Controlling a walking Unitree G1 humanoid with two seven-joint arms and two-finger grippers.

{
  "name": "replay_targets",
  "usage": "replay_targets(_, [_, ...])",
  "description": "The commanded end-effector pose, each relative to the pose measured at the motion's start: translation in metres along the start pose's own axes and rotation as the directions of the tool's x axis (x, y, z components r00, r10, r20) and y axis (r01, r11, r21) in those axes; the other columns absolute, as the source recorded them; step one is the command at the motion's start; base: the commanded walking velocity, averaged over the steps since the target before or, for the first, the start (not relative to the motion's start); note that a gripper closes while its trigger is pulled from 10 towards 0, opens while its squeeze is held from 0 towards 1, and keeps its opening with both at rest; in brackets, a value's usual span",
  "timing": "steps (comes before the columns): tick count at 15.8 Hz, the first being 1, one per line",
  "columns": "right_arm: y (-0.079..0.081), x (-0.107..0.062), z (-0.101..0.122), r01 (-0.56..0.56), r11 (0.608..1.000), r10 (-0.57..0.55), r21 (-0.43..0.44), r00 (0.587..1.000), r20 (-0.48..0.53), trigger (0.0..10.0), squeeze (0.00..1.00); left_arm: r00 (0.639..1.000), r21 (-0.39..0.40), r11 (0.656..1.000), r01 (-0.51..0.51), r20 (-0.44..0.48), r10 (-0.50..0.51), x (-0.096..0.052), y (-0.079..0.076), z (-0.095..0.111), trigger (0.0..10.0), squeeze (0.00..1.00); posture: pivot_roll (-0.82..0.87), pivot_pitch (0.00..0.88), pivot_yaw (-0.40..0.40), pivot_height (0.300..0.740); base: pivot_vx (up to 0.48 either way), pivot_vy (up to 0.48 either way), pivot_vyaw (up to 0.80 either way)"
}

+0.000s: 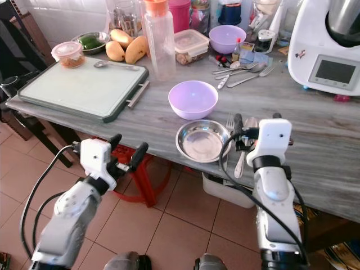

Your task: Setting the table

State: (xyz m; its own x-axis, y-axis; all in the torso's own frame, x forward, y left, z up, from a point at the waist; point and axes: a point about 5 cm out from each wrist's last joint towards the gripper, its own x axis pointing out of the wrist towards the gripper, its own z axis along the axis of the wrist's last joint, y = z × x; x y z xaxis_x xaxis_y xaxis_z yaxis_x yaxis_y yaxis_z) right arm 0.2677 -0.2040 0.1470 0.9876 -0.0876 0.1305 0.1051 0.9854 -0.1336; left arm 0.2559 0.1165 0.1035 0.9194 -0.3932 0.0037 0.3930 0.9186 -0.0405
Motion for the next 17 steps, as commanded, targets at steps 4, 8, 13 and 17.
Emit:
replay_targets(4, [0.013, -0.015, -0.009, 0.02, 0.999, -0.019, 0.04, 1.0, -0.022, 10.0, 1.0, 0.982, 0.055, 0.98, -0.189, -0.01, 0.19, 0.005, 0.021, -0.007, 10.0, 0.0, -0.06, 0.0, 0.053, 0.74, 0.0, 0.0, 0.0])
replay_targets(8, [0.02, -0.018, -0.013, 0.008, 0.999, -0.007, 0.043, 1.0, -0.02, 10.0, 0.0, 0.953, 0.095, 0.949, -0.302, -0.013, 0.304, 0.005, 0.031, -0.008, 10.0, 0.0, -0.05, 0.0, 0.044, 0.74, 0.0, 0.0, 0.0])
replay_targets(13, [0.028, -0.018, -0.016, 0.028, 0.996, -0.024, 0.085, 0.999, -0.043, 10.0, 0.0, 0.927, 0.096, 0.923, -0.373, 0.012, 0.374, -0.001, 0.043, 0.0, 10.0, 0.0, -0.03, 0.0, 0.036, 0.74, 0.0, 0.0, -0.27])
replay_targets(17, [0.025, -0.018, -0.014, 0.018, 0.997, -0.015, 0.075, 0.999, -0.043, 10.0, 0.0, 0.922, 0.097, 0.918, -0.385, -0.01, 0.388, -0.006, 0.042, -0.003, 10.0, 0.0, -0.04, 0.0, 0.03, 0.74, 0.0, 0.0, -0.8])
